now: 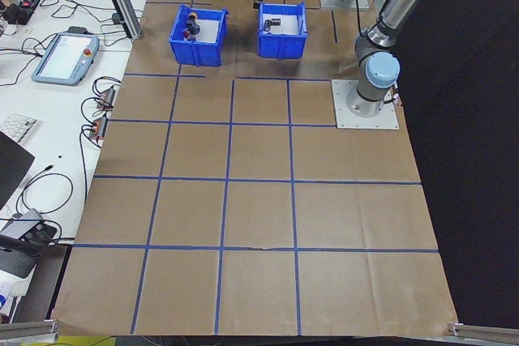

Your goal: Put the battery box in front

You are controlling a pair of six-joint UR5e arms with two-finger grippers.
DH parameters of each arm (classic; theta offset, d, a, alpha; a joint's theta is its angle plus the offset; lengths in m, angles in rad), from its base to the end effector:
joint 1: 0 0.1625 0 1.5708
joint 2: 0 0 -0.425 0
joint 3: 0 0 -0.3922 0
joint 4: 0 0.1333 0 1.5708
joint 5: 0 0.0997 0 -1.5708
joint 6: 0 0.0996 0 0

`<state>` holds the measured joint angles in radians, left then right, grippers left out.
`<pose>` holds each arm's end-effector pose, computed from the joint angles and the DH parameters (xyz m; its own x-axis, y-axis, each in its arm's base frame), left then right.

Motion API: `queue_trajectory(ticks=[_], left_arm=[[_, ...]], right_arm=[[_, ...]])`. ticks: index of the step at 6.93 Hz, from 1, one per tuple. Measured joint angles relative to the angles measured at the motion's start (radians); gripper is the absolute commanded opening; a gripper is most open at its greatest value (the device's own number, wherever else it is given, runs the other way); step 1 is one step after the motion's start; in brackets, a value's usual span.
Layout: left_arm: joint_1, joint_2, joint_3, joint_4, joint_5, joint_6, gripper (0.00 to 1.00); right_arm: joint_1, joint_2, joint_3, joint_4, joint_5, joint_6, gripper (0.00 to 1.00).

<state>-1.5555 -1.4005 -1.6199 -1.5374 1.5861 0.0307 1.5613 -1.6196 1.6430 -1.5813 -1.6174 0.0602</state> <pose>-0.1252 -0.4331 0.5457 -0.9997 0.0127 -0.0198 0.0156 0.9880 -0.1534 0.1242 -0.4710 0.4770 -0.9965 0.0690 0.0473 0.0696 0.9975 0.0101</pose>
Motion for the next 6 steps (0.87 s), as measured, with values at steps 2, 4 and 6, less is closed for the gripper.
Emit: queue_trajectory(ticks=[2, 4, 6], left_arm=[[0.0, 0.0, 0.0, 0.0, 0.0, 0.0, 1.0], [0.0, -0.003, -0.008, -0.017, -0.004, 0.001, 1.0], [0.0, -0.007, -0.013, -0.054, -0.009, 0.0, 1.0]], right_arm=[[-0.001, 0.011, -0.013, 0.004, 0.035, 0.002, 1.0], [-0.001, 0.012, -0.015, 0.005, 0.047, 0.0, 1.0], [-0.001, 0.027, -0.027, 0.0, 0.046, -0.034, 1.0]])
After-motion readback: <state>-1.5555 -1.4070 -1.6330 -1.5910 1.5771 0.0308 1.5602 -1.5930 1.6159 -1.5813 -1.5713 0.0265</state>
